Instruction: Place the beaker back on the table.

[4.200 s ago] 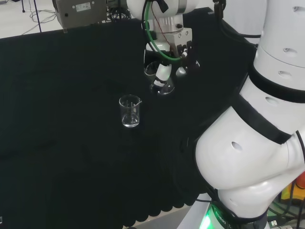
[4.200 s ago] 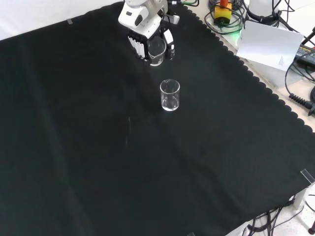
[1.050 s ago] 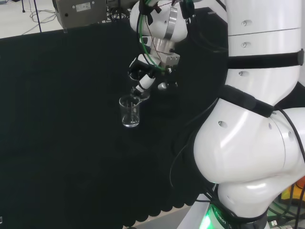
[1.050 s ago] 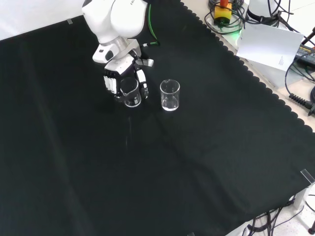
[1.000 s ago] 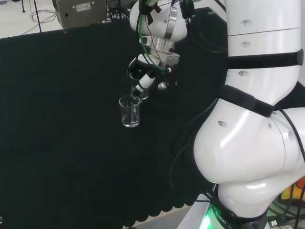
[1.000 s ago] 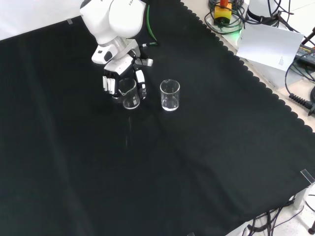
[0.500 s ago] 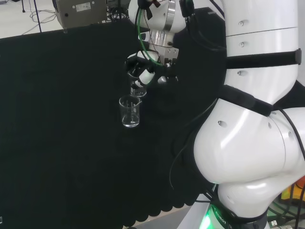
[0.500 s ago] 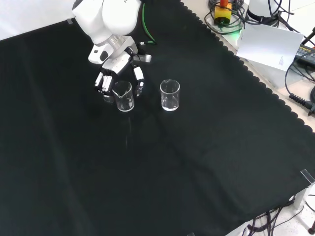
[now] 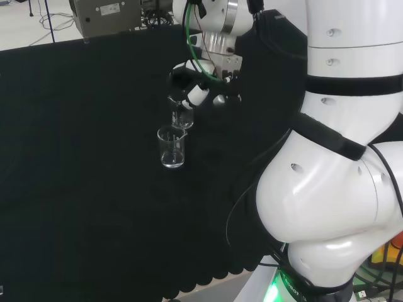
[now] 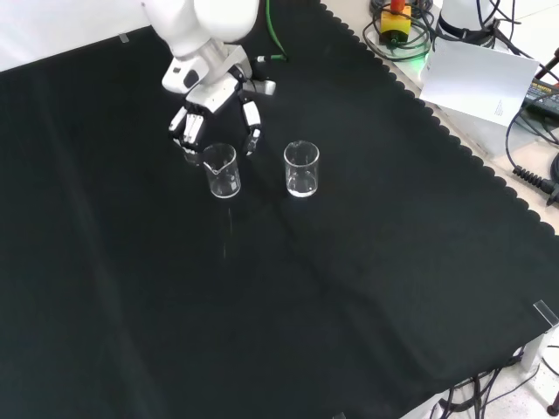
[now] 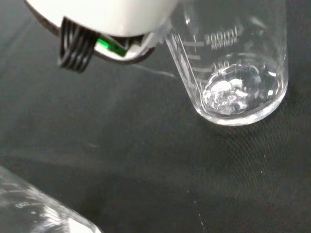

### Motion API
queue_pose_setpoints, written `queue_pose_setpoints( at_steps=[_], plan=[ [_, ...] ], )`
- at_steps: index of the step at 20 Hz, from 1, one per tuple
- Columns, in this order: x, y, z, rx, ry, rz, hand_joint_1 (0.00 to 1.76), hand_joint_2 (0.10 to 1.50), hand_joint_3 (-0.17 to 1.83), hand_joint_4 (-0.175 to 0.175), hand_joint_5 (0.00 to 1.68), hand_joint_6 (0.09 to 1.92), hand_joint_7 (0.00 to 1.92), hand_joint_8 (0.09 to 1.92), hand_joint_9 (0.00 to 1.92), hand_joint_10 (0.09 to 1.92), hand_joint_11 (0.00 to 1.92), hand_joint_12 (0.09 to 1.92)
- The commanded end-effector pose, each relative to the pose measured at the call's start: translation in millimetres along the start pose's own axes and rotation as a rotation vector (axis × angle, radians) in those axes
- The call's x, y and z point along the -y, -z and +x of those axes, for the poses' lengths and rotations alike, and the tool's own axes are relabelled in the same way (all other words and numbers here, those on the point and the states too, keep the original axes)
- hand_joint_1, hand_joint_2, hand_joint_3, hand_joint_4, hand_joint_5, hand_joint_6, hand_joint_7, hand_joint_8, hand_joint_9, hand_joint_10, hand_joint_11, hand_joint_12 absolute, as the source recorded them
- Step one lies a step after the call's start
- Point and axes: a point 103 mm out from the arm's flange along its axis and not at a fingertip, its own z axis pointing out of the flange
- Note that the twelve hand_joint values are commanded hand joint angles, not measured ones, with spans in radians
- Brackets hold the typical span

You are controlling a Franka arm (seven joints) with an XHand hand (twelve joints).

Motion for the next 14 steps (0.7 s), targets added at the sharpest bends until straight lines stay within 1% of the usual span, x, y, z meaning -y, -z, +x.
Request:
queue_pose_setpoints(
  at_steps=[1, 7, 14],
  plan=[
    [46, 42, 21, 0.035, -0.052, -0.055, 0.98, 0.51, 0.59, -0.069, 0.38, 0.42, 0.34, 0.77, 0.71, 0.09, 0.11, 1.48],
    [87, 63, 42, 0.051, -0.088, -0.087, 0.97, 0.52, 0.58, -0.071, 0.38, 0.4, 0.34, 0.77, 0.71, 0.09, 0.11, 1.48],
    [136, 68, 67, 0.065, -0.121, -0.12, 0.97, 0.53, 0.57, -0.073, 0.39, 0.4, 0.35, 0.77, 0.72, 0.09, 0.11, 1.48]
  ],
)
